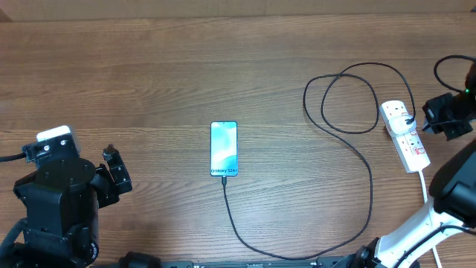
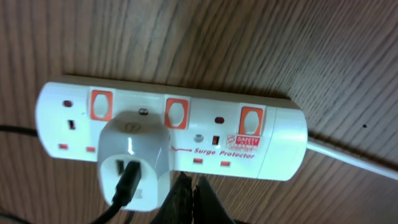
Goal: Plug charger to phone and switch on socket
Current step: 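Press the orange socket switch on the power strip with the right gripper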
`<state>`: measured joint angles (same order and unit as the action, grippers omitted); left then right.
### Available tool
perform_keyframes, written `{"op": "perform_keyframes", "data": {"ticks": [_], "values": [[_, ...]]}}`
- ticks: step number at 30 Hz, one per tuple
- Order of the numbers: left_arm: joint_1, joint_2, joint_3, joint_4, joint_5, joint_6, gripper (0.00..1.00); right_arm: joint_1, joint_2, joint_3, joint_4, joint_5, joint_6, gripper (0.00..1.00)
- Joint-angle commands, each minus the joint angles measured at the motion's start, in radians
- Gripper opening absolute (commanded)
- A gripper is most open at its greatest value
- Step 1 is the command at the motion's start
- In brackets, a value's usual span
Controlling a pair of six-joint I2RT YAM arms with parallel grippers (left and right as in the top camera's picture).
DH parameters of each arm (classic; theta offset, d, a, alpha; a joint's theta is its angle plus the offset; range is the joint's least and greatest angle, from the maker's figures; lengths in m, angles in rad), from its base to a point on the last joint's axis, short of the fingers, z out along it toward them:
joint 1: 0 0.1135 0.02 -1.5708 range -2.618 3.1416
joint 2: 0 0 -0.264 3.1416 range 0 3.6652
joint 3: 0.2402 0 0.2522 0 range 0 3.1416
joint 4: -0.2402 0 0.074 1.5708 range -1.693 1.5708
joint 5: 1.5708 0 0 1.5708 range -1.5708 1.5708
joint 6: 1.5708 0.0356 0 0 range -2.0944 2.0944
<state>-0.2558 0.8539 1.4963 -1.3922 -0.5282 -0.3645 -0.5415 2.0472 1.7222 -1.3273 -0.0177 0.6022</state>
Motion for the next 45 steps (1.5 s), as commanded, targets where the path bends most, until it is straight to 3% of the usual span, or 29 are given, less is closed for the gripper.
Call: {"op": "perform_keyframes", "data": {"ticks": [1, 45], "values": [[-0.006, 0.001, -0.003, 0.001, -0.013, -0.006, 1.0, 0.0, 0.028, 0.026, 0.005, 0.026, -0.01, 0.04], [-0.006, 0.002, -0.003, 0.001, -0.013, -0.006, 1.0, 0.064, 0.122, -0.002, 0.089, 0.016, -0.027, 0.04]]}}
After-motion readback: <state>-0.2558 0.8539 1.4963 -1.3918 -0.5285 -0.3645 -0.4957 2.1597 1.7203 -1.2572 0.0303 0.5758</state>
